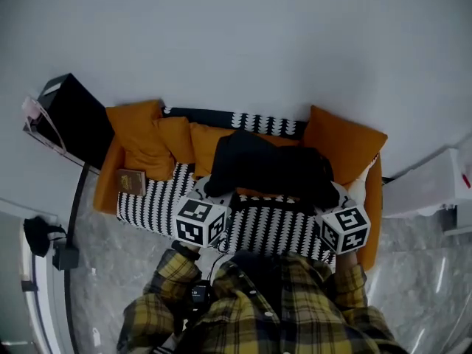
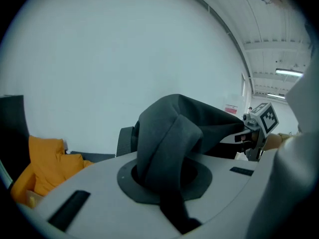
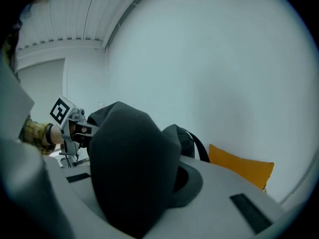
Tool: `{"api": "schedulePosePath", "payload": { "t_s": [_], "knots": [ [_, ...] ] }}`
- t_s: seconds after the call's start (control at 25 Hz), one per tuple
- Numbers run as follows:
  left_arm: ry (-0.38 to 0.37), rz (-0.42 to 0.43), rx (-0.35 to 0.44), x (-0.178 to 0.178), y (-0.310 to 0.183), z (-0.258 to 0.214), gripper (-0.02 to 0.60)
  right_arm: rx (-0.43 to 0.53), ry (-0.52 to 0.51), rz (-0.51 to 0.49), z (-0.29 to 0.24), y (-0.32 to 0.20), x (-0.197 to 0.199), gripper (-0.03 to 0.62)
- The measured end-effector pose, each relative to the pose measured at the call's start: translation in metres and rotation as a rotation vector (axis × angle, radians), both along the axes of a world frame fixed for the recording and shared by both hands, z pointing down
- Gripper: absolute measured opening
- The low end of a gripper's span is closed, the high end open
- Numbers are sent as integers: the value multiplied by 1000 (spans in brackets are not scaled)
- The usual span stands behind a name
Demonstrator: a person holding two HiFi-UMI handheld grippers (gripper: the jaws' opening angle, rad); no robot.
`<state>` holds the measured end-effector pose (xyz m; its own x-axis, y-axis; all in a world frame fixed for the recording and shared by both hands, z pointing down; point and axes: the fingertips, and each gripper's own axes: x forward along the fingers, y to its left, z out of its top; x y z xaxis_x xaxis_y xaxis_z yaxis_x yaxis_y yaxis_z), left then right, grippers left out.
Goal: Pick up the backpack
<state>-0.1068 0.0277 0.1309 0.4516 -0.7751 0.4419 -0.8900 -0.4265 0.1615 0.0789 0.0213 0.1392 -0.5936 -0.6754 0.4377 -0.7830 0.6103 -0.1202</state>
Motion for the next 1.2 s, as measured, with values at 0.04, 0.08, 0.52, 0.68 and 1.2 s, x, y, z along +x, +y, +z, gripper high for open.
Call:
{"api": "schedulePosePath", "payload": {
  "t_s": [0.04,0.08,0.52,0.68,1.2],
  "knots": [
    [-1,1,19,0,1,-8,38,19,-4,-4,-9,1,-1,32],
    [-1,4,37,-1,2,-15,38,40,-9,-5,-17,0,-1,32],
    [9,29,98,-2,22,-41,38,163,-5,-14,-63,11,-3,32],
    [11,39,74,0,28,-34,37,146,-12,-7,-58,15,-1,32],
    [-4,31,60,-6,36,-27,38,116,-22,-7,-47,21,-7,32]
  ]
}}
